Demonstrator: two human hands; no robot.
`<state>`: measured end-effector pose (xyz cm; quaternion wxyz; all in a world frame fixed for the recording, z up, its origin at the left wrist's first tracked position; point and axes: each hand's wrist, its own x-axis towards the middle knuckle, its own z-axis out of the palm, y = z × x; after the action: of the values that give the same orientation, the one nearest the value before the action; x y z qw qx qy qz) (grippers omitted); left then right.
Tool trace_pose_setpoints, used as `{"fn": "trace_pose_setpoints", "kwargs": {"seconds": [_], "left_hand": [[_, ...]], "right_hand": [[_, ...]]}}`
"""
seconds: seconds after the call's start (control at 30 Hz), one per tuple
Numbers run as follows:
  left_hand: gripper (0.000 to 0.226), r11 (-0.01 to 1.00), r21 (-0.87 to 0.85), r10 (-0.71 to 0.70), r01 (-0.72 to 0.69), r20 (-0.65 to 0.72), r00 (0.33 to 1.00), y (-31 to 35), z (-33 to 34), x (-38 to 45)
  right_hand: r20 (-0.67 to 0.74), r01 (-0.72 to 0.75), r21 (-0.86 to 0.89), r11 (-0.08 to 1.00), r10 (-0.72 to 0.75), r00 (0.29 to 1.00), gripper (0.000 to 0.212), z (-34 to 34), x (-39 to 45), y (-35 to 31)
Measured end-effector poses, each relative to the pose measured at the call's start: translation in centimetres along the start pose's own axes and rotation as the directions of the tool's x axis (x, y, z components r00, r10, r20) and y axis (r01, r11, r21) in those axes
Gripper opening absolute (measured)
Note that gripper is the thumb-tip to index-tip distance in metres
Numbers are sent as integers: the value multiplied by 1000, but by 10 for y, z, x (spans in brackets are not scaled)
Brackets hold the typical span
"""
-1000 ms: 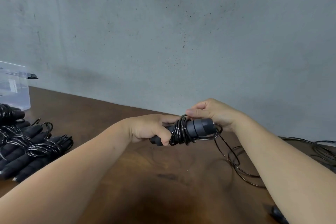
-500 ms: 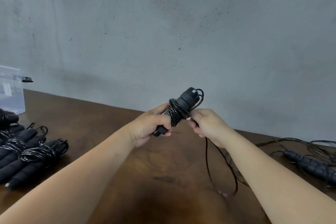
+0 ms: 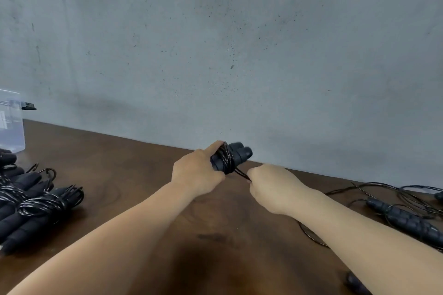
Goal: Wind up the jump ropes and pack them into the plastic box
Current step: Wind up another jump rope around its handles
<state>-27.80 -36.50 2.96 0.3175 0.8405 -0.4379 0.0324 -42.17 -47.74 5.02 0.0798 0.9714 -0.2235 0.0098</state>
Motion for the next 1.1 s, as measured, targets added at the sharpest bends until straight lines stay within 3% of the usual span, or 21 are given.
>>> {"fn": "trace_pose_setpoints", "kwargs": {"seconds": [0.07,0.17,0.27,0.37,0.5,0.63,0.73,0.9,1.0,1.1], "left_hand": [[77,983,161,69,-83,91,993,-2,2,-3],[76,977,134,110,-165,343,933,-2,-4,-4],[77,989,-65,147,-134,563,813,-5,-16,-3],[79,970,-216,233,-112,690,686,-6,-26,-6],[84,921,-389,291,18,718,632,-10,-26,-13],[70,824,-560,389,90,674,628,-12,-26,-14],[61,771,-620,425,145,671,608,-9,-23,-13],[64,648,-714,421,266,627,655,-6,-16,-9],[71,516,-761,388,393,617,684,-5,-6,-9],[72,440,-778,371,448,612,698,-6,3,-9]], "right_hand": [[-8,154,-262,953,-162,987,15,-12,-3,0],[-18,320,-434,842,-364,931,19,-40,-3,5],[-6,385,-271,882,-402,916,26,-56,0,9],[95,292,186,938,-313,945,25,-60,3,16],[178,120,621,774,-289,941,21,-51,12,30],[122,-8,882,471,-211,970,31,-23,14,37],[135,-71,954,291,-209,968,8,-10,14,35],[62,-43,991,126,-149,987,44,3,8,29],[29,-42,994,-99,-122,992,44,10,7,27],[47,-79,959,-273,-123,991,30,17,9,29]]}}
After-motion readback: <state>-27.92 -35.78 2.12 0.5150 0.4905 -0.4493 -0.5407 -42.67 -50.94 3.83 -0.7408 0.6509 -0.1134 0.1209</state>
